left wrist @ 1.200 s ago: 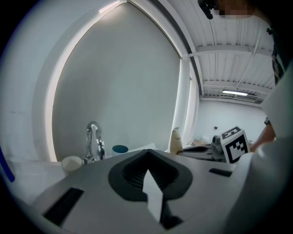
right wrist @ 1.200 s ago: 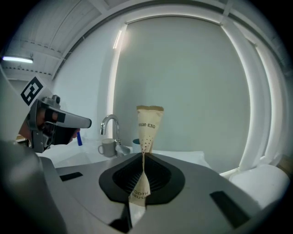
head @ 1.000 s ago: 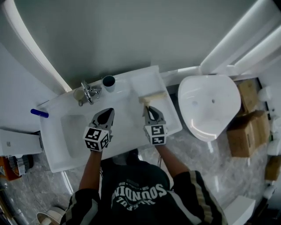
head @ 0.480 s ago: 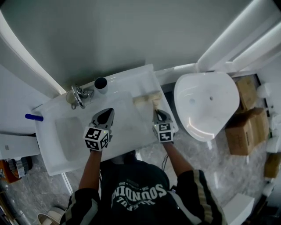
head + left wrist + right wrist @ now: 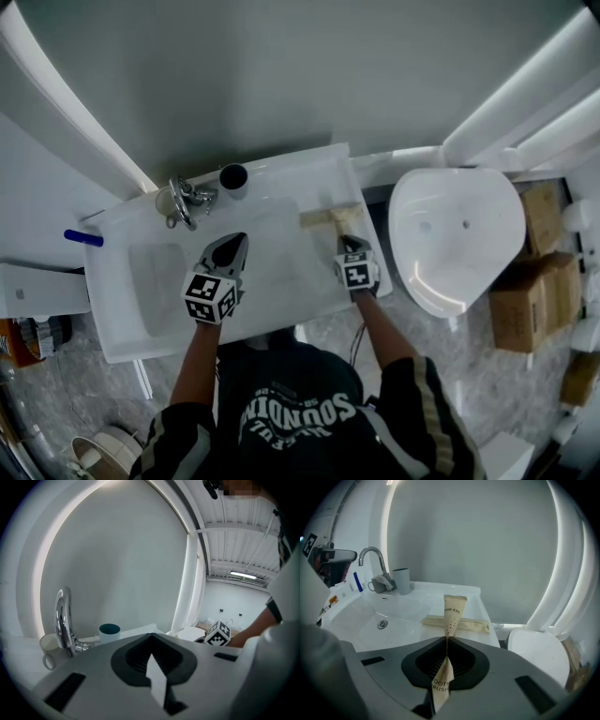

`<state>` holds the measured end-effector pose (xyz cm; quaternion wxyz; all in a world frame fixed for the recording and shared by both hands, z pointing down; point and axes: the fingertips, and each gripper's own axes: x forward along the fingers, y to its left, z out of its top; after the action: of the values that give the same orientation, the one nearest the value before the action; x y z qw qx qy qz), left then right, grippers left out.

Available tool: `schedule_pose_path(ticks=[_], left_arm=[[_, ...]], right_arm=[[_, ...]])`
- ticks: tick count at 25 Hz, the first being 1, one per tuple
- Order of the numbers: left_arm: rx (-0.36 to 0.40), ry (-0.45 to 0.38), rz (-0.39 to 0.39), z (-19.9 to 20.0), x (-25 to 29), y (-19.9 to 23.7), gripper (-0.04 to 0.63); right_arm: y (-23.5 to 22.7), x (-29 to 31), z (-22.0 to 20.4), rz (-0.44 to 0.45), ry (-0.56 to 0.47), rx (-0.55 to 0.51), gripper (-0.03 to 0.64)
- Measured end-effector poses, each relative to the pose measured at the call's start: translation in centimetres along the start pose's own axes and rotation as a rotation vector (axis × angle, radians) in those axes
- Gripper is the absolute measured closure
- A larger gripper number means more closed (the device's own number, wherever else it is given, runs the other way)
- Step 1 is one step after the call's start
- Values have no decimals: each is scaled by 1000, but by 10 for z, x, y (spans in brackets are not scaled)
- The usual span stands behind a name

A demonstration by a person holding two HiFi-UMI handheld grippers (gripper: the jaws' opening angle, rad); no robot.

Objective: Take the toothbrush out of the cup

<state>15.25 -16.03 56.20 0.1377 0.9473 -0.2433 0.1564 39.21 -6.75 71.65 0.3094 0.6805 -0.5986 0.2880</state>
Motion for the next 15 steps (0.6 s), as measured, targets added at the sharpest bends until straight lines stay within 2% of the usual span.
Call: schedule_pose_path(ticks=[7,12,15], left_arm=[[-10,5,39,-2,-11,13,597],[-17,13,56,-7,-17,12,597],[-17,13,62,-6,-22,10,597]], right_arm=[[2,24,-32,20,132,53,606],[5,27,-37,36,136,39,604],[4,26,-34,23,120,35,556]])
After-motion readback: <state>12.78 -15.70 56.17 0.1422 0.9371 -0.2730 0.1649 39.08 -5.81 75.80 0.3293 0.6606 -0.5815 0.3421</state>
